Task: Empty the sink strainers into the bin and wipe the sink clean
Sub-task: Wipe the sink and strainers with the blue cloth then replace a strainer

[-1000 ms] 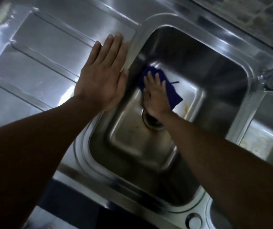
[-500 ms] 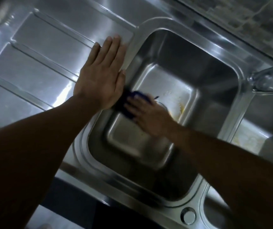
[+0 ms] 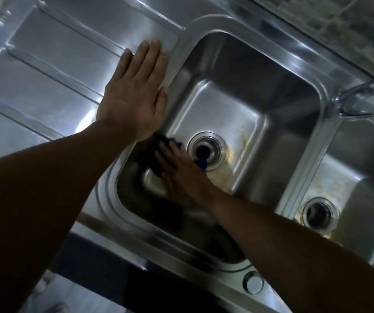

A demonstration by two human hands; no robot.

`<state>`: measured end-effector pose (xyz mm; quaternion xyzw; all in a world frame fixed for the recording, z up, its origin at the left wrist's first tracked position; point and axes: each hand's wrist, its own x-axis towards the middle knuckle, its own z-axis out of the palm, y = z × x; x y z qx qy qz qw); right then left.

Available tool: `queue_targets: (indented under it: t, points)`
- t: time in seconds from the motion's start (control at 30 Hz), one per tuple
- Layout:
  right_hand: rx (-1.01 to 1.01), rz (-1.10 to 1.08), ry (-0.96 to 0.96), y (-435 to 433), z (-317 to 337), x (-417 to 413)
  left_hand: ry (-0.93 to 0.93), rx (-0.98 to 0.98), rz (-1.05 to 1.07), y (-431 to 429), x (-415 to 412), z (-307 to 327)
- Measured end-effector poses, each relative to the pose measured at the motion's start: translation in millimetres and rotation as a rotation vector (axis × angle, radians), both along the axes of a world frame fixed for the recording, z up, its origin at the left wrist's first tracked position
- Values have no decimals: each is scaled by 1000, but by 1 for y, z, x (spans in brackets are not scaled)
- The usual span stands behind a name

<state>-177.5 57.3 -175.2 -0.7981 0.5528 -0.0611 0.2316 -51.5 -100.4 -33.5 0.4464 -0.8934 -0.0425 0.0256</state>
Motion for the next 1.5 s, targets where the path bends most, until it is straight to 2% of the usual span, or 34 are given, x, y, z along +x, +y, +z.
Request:
queue_targets:
  t: [0.1, 0.2, 0.33, 0.47, 0.63, 0.83, 0.9, 1.0, 1.1, 1.23, 1.37, 1.5]
  points:
    - [128, 52, -45, 37, 5, 7, 14, 2, 3, 0, 0, 0]
    - [228, -59, 83, 51, 9, 6, 32, -11, -5, 0, 2, -1]
    - [366, -337, 296, 68, 17, -1, 68, 4, -34, -2, 3, -1]
    - [483, -803, 306, 79, 19, -23, 114, -27, -25, -2, 4, -4]
    - [299, -939, 232, 54, 9, -38, 129, -17, -23, -4, 5, -7]
    - [175, -1078, 225, -48, -7, -85, 111, 34, -15, -4, 4, -7]
    - [136, -976, 158, -83, -8, -72, 99, 39, -17, -4, 4, -6]
    - [68, -694, 75, -108, -13, -17, 101, 35, -15, -3, 4, -3]
    - [31, -617, -45, -71, -8, 20, 105, 21, -26, -2, 2, -1]
    - [-46, -264, -5, -15, -4, 16, 129, -42, -40, -2, 4, -6]
    - [-94, -358, 96, -57, -1, -21, 155, -95, -54, -4, 7, -16]
    - [-43, -442, 286, -110, 3, -96, 148, -75, -40, -7, 8, -20]
